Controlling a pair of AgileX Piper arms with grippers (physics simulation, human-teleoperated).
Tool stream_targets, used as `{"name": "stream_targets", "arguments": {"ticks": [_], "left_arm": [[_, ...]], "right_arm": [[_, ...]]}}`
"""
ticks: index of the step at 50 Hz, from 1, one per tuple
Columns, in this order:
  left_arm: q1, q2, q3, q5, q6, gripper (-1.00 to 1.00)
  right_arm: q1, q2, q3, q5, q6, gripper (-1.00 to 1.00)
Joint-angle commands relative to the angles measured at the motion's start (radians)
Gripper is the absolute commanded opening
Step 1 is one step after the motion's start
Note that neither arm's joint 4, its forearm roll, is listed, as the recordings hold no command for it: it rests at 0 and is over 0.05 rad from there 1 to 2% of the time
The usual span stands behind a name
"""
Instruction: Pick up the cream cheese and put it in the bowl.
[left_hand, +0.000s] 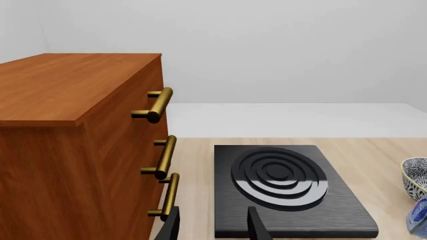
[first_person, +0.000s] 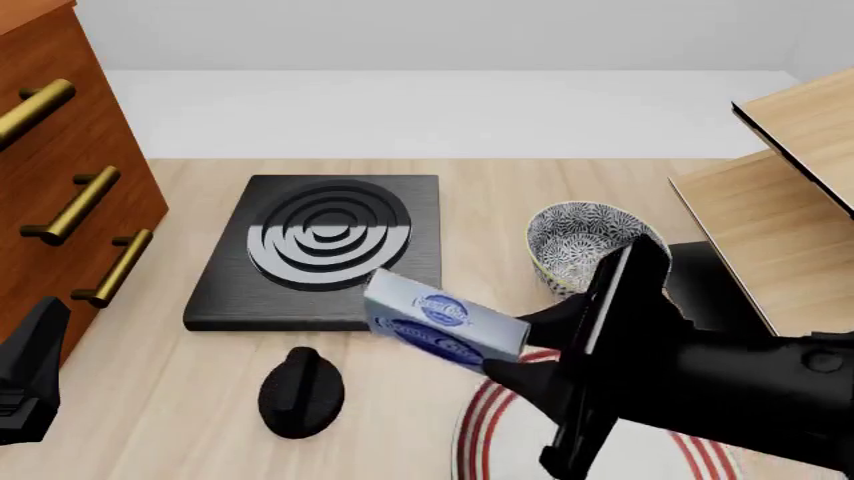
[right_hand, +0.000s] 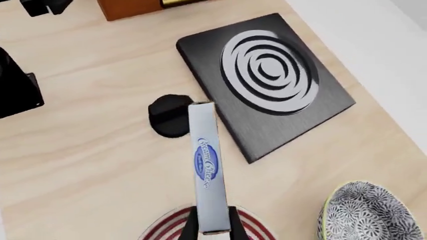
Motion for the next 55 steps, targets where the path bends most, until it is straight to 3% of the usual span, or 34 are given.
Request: {"name": "stream_targets", "arguments": {"ticks": [1, 12, 14, 16, 22, 41, 55], "left_arm": [[0.0, 0.0, 0.0, 0.0, 0.0, 1.0], [0.0, 0.0, 0.0, 0.0, 0.0, 1.0], [0.0, 0.0, 0.0, 0.0, 0.0, 1.0], [0.0, 0.0, 0.0, 0.0, 0.0, 1.0], [0.0, 0.0, 0.0, 0.0, 0.0, 1.0], [0.0, 0.0, 0.0, 0.0, 0.0, 1.0], [0.0, 0.0, 0.0, 0.0, 0.0, 1.0]], "right_arm": [[-0.151, -0.126, 0.016, 0.122, -0.014, -1.0], [-0.283, -0.174, 0.008, 0.206, -0.031, -1.0], [-0.289, -0.174, 0.0, 0.213, -0.009, -1.0], [-0.323, -0.171, 0.006, 0.211, -0.036, -1.0], [-0.368, -0.157, -0.001, 0.219, -0.022, -1.0], [-0.539, -0.08, -0.02, 0.216, -0.074, -1.0], [-0.616, -0.027, -0.05, 0.201, -0.094, -1.0]]}}
